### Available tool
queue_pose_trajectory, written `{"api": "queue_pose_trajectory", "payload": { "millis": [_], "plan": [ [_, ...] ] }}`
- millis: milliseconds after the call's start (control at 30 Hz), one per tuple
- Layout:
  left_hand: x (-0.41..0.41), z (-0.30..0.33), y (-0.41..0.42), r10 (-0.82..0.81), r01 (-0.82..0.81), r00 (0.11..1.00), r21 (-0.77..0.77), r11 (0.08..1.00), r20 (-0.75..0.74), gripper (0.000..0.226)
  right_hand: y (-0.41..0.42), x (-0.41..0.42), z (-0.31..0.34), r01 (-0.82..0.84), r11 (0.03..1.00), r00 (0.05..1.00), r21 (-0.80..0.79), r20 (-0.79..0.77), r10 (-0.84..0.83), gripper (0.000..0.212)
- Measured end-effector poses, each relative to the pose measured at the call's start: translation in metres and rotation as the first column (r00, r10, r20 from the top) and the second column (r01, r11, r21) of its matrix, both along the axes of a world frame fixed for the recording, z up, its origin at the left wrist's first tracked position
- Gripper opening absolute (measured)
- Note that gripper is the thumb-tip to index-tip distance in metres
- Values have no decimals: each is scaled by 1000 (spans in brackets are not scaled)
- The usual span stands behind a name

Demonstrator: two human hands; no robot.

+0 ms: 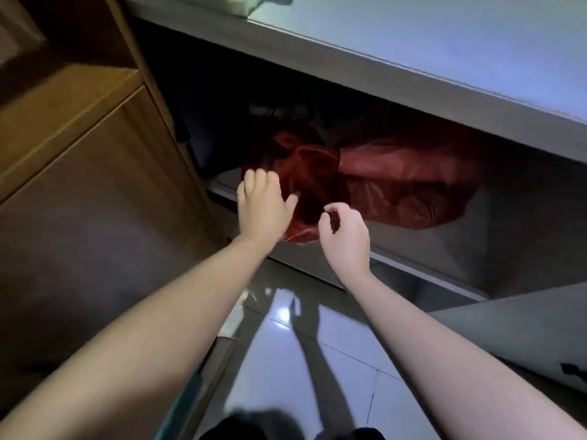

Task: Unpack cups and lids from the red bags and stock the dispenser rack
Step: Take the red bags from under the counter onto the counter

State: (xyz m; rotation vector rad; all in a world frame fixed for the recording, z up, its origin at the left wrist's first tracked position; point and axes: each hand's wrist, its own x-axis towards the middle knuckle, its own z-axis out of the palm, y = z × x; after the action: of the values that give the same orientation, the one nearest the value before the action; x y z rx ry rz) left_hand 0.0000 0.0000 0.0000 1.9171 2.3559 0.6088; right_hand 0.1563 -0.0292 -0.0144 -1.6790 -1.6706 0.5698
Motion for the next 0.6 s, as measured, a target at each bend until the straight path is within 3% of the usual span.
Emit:
{"api": "queue_pose_trajectory", "payload": {
  "millis": [133,233,267,400,500,600],
  "plan": [
    [17,2,42,157,-135,984,-230,964,79,66,5,13,-15,57,997,995,-48,82,-53,11],
    [23,0,47,182,-136,965,-232,963,190,42,5,20,-15,73,995,993,-61,96,-67,33],
    [22,2,45,184,-136,959,-221,966,216,31,5,22,-12,70,995,993,-70,97,-63,30],
    [18,22,19,128,-100,935,-98,990,332,27,2,23,7,51,989,995,-141,90,-39,11],
    [11,45,-16,-121,92,939,101,991,323,7,-1,13,39,-5,981,1000,-192,23,10,37],
    [5,78,-50,-242,200,929,172,965,281,14,-7,3,77,-157,953,987,-259,-14,159,74]
  ]
}}
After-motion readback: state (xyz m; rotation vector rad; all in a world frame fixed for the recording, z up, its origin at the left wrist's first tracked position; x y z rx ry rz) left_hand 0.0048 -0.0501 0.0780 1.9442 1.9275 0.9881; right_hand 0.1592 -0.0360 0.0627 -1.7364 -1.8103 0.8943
